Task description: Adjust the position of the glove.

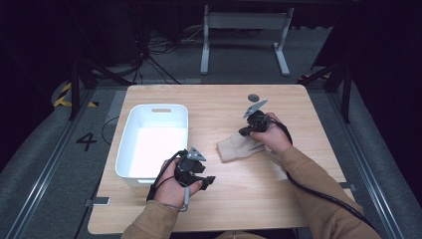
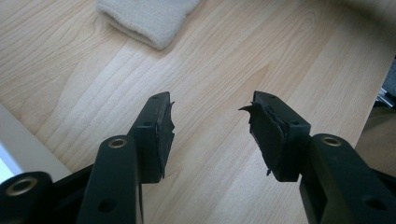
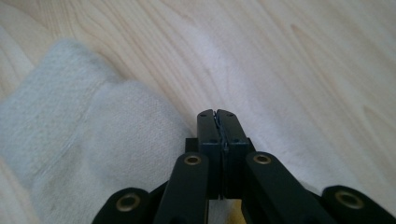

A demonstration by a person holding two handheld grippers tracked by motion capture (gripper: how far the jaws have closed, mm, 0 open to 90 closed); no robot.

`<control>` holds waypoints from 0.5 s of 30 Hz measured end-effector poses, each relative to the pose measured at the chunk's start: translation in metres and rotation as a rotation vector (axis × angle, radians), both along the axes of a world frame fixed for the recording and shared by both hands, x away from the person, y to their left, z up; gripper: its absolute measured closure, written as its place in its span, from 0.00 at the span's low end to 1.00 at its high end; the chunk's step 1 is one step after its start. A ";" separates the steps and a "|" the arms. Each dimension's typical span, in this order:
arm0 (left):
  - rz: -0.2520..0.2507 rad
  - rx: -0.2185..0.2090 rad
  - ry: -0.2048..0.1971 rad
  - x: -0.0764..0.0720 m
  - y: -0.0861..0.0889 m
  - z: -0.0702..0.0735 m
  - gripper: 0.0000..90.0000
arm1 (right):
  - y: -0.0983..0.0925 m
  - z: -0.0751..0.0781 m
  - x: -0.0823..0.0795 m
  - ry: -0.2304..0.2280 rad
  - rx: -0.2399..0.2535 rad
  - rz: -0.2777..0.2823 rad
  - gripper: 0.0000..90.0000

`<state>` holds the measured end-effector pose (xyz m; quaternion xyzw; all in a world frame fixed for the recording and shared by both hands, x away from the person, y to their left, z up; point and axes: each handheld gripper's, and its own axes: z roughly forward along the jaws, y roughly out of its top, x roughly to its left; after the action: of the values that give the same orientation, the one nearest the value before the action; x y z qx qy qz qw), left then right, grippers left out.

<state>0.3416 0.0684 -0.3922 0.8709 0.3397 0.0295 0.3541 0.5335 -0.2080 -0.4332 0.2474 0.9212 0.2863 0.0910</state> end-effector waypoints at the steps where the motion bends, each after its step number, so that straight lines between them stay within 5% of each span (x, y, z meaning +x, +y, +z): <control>1: -0.006 0.007 0.001 0.001 -0.001 -0.001 0.55 | 0.000 -0.001 -0.001 0.001 -0.009 0.008 1.00; 6: -0.018 0.007 0.002 0.002 -0.004 0.001 0.55 | -0.001 -0.006 -0.017 0.051 -0.040 -0.024 1.00; 15: -0.026 0.012 0.007 0.006 -0.009 -0.001 0.54 | 0.000 -0.007 -0.058 0.075 -0.044 0.020 1.00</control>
<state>0.3475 0.0598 -0.3927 0.8774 0.3291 0.0239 0.3482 0.4759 -0.2083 -0.4400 0.2468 0.9324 0.2574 0.0590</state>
